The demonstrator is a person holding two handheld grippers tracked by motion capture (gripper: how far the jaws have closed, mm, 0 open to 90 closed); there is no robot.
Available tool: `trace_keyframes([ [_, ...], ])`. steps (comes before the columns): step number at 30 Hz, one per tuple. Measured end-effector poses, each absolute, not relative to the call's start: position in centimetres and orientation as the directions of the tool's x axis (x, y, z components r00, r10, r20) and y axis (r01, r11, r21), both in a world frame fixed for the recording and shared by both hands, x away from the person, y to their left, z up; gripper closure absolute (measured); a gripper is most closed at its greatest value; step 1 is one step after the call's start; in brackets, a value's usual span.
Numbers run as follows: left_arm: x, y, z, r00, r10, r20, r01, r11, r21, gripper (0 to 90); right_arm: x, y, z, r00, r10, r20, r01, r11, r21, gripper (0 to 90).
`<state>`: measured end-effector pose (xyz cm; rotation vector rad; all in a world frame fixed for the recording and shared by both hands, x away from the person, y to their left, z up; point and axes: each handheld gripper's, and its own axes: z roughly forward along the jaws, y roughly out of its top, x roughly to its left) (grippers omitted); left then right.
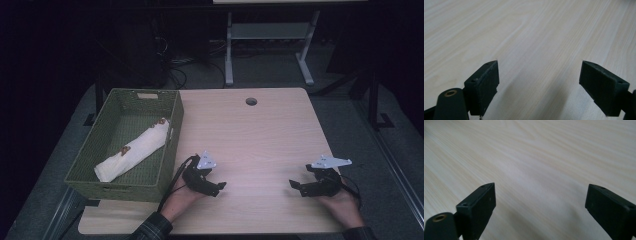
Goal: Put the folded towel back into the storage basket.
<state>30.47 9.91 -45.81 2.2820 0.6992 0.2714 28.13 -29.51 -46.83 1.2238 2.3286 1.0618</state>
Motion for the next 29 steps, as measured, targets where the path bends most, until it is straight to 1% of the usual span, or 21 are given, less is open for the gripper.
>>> trace_keyframes([
  [5,30.4,9.7,-46.4,0.833,0.554,0.012,0.396,-0.610,0.686,14.7,27.5,-29.9,-47.5,-0.566,0.822,0.066,0.601,0.357,0.715,5.5],
  [6,30.4,9.6,-46.7,0.835,0.550,0.026,0.389,-0.622,0.680,14.6,27.2,-30.0,-47.8,-0.560,0.826,0.058,0.610,0.363,0.705,2.7],
  [7,30.5,9.6,-46.8,0.835,0.550,0.028,0.389,-0.626,0.676,14.4,27.0,-30.0,-48.0,-0.558,0.828,0.052,0.614,0.370,0.697,2.4],
  [10,30.5,9.7,-47.0,0.834,0.552,0.026,0.395,-0.627,0.671,13.7,26.7,-30.0,-48.1,-0.556,0.831,0.037,0.604,0.373,0.704,2.3],
  [12,30.7,9.9,-47.3,0.832,0.555,0.004,0.405,-0.614,0.677,13.1,26.6,-29.8,-48.2,-0.556,0.831,0.021,0.604,0.387,0.697,1.9],
  [14,30.6,10.0,-47.4,0.834,0.551,0.004,0.398,-0.608,0.687,12.4,26.6,-29.8,-48.2,-0.557,0.830,0.016,0.599,0.388,0.700,1.9],
  [17,30.6,10.3,-47.8,0.842,0.540,0.000,0.378,-0.588,0.715,12.2,26.6,-29.9,-48.3,-0.555,0.832,0.029,0.602,0.377,0.704,1.9],
  [29,30.6,10.3,-47.8,0.842,0.540,0.000,0.377,-0.588,0.715,12.1,26.7,-29.9,-48.3,-0.564,0.825,0.028,0.597,0.384,0.705,1.8],
])
